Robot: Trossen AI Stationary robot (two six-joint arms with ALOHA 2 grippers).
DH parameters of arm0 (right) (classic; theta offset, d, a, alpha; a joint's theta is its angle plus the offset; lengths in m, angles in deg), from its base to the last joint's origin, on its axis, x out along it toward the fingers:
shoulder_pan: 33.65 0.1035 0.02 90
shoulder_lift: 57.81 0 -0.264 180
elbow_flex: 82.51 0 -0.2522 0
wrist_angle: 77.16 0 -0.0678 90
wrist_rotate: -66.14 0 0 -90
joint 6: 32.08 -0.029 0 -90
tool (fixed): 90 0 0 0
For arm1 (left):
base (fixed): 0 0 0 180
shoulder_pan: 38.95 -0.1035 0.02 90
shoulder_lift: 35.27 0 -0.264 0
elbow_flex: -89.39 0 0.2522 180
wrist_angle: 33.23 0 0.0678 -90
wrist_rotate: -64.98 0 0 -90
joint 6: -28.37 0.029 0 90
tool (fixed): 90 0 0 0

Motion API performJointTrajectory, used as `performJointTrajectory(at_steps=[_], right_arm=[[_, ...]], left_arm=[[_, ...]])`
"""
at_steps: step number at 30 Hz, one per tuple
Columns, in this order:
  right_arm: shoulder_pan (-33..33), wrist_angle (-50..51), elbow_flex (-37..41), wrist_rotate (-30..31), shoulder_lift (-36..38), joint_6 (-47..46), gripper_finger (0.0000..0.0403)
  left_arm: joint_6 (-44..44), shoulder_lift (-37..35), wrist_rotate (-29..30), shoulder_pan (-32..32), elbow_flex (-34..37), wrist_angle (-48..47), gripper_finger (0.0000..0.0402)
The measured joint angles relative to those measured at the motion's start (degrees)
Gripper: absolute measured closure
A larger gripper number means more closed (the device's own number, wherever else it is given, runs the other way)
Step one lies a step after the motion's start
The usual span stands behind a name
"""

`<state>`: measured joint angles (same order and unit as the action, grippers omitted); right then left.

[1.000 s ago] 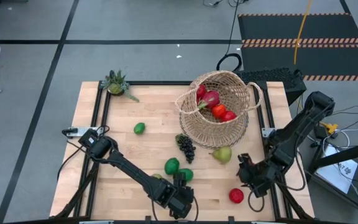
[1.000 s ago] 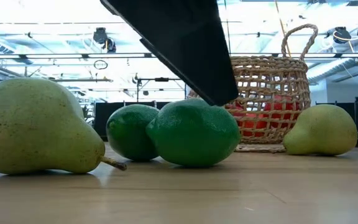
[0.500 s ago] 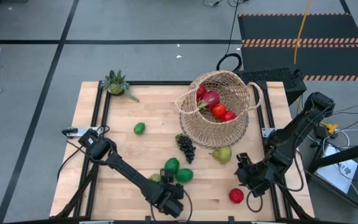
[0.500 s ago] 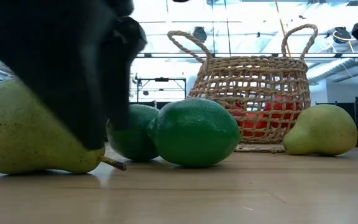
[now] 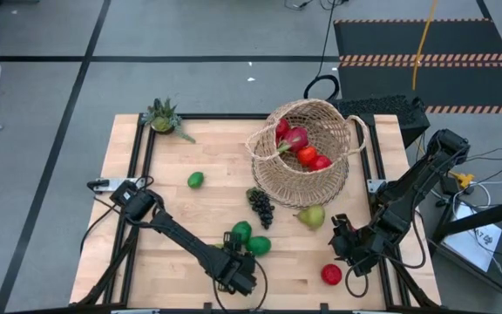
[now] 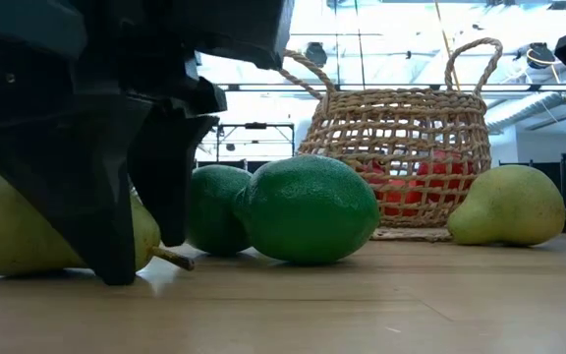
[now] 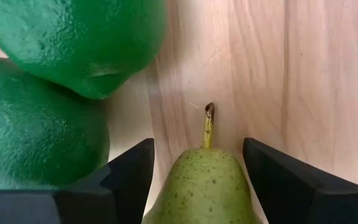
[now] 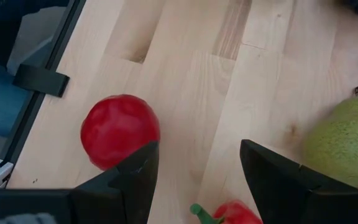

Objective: Build produce basket
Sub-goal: Put the green pear into the brown basket

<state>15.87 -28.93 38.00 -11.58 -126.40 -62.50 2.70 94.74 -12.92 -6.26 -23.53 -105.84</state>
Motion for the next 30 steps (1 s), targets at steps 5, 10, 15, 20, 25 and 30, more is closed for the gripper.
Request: performJointTrajectory(at_steps=[5, 10, 15, 20, 25, 30], right_arm=[[0.02, -0.64, 0.00, 1.44, 0.00, -0.13, 0.0184], [0.04, -3.00, 0.00, 2.98, 0.01, 0.98, 0.0184], [0.02, -5.13, 0.00, 3.80, 0.02, 1.65, 0.0184], [0.04, -7.69, 0.00, 4.60, 0.02, 3.28, 0.0184], [0.02, -11.25, 0.00, 6.09, 0.02, 6.15, 0.0184], [0.02, -15.18, 0.00, 9.72, 0.02, 9.43, 0.0184]], left_arm=[[3.57, 0.12, -1.57, -0.42, 0.55, 0.59, 0.0186], [7.15, 0.25, -2.27, -0.40, 0.66, 1.30, 0.0243], [8.20, 0.28, -2.58, -0.44, 0.61, 1.61, 0.0270], [8.07, 0.39, -2.52, -0.47, -0.17, 1.55, 0.0259], [7.87, -0.36, -2.51, -0.42, -1.87, 1.05, 0.0261], [7.17, -3.13, -2.07, -0.44, -2.36, 1.63, 0.0259]])
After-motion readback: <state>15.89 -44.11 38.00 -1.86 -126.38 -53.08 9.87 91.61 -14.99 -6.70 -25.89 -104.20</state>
